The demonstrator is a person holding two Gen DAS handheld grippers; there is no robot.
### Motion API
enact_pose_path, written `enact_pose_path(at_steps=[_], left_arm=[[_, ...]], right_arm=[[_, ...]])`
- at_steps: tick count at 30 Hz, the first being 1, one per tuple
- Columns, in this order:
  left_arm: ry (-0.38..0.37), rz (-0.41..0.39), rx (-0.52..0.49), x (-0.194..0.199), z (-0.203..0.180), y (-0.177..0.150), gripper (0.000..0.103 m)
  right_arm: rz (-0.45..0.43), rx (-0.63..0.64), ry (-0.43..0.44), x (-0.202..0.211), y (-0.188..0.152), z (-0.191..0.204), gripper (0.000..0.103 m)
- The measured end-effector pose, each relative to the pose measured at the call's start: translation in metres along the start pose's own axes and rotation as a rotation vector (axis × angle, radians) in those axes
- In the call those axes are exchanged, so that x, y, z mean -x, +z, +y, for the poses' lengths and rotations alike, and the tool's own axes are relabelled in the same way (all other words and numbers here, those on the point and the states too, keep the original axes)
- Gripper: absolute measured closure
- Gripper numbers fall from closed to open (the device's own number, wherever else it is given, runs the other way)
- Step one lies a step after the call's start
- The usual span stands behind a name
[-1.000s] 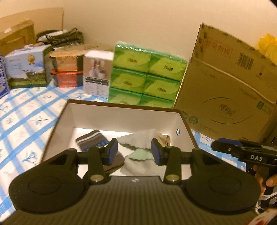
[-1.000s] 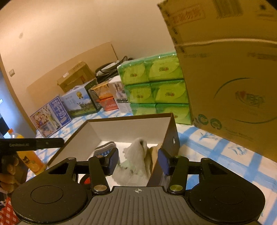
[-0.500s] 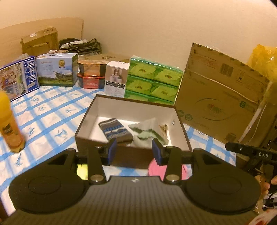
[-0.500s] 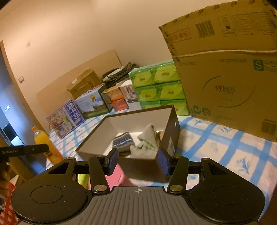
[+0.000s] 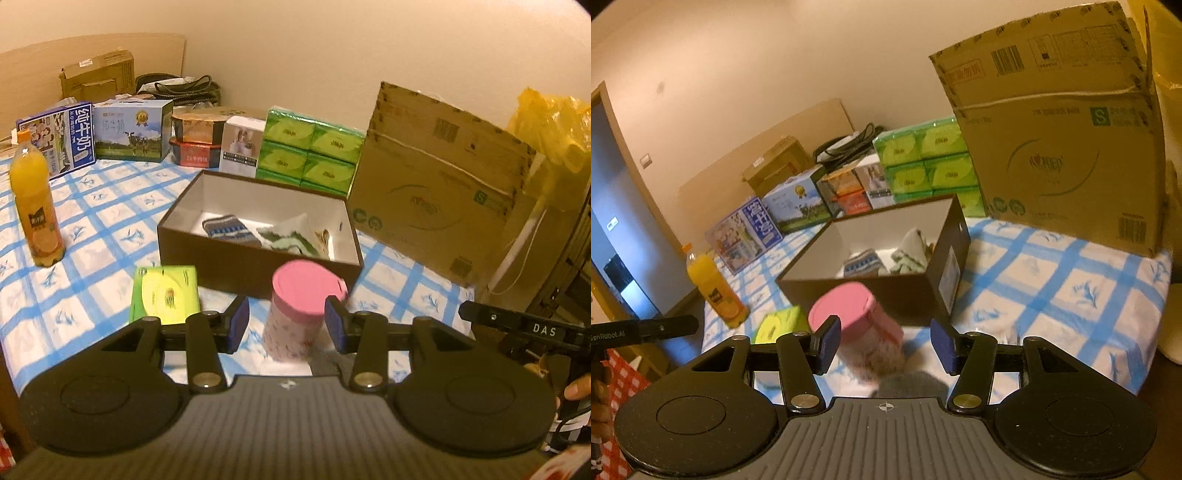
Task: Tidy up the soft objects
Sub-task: 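Move both tools back toward the white cloth and the printed card strip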
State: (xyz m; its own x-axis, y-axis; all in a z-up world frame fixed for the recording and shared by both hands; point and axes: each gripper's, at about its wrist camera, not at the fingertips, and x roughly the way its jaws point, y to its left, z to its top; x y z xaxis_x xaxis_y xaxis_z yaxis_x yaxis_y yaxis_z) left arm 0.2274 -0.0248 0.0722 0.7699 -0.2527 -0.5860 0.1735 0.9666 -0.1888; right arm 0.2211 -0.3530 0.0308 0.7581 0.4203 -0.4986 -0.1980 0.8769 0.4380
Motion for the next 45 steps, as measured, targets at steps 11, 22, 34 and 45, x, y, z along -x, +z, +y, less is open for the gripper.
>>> enact_pose_path(at_steps=[11, 22, 34, 45], left_arm=[[0.076, 0.060, 0.015, 0.020, -0.011, -0.067, 0.062], [0.199, 0.117, 0.071, 0.027, 0.009, -0.115, 0.062], [0.244, 0.122, 0.153, 0.018, 0.043, -0.136, 0.062], [0.318, 0.137, 0.142, -0.010, 0.092, -0.143, 0.062]], right_arm=[[0.123, 0.039, -0.003, 0.002, -0.049, 0.009, 0.049], [0.214, 0.079, 0.042, -0.021, -0.077, 0.025, 0.049], [0.234, 0.102, 0.096, -0.076, -0.082, 0.058, 0.049], [0.277, 0.004, -0.010, -0.153, -0.088, 0.050, 0.066]])
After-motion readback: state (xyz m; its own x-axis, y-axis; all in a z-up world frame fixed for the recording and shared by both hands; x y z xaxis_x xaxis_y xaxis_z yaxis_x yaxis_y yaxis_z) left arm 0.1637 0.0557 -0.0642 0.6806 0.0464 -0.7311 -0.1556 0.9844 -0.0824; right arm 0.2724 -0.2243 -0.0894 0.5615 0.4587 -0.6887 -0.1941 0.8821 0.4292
